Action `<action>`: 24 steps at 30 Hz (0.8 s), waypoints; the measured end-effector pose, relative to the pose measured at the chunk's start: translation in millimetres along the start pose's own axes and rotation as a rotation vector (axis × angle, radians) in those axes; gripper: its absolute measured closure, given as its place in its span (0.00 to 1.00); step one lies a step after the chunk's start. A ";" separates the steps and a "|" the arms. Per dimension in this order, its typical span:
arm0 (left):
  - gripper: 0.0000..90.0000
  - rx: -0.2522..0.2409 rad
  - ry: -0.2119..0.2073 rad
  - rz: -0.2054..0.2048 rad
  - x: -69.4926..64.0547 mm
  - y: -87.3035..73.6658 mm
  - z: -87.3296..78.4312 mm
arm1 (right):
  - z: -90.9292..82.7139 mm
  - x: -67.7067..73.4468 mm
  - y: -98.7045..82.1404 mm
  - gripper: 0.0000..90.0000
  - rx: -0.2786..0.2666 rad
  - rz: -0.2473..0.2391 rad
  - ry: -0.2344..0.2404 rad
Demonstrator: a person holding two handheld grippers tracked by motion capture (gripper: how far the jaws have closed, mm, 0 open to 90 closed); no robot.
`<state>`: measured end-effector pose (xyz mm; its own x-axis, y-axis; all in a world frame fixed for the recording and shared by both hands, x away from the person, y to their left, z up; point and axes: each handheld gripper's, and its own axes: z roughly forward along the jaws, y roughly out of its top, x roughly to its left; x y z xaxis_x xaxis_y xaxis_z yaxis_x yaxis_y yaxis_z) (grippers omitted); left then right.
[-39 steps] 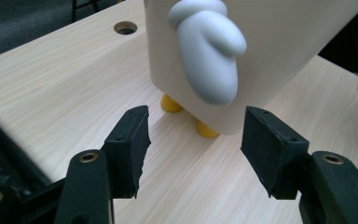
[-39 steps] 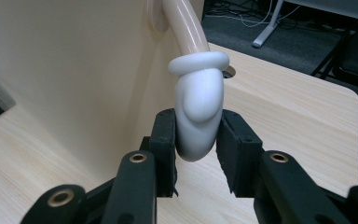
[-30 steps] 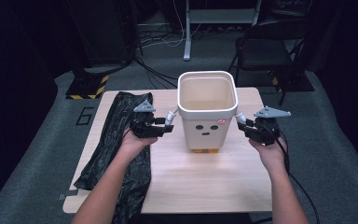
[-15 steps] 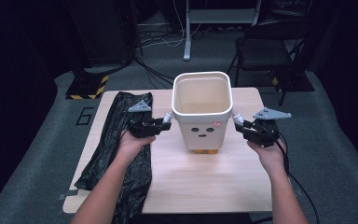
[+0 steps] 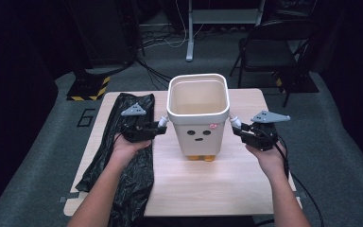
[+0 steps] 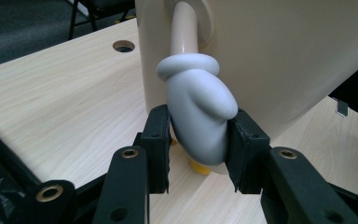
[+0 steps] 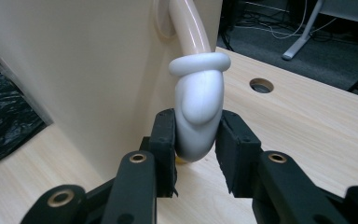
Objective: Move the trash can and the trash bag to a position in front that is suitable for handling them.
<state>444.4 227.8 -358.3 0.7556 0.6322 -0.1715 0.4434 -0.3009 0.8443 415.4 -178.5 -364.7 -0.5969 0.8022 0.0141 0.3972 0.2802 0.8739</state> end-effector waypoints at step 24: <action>0.71 -0.004 0.013 0.027 -19.3 -32.0 -57.5 | -22.6 52.4 1.0 0.76 0.025 -0.085 0.096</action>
<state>388.0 266.3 -352.9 0.7608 0.6333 -0.1418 0.4207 -0.3149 0.8508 368.7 -148.1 -352.2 -0.6927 0.7211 -0.0124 0.3584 0.3592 0.8617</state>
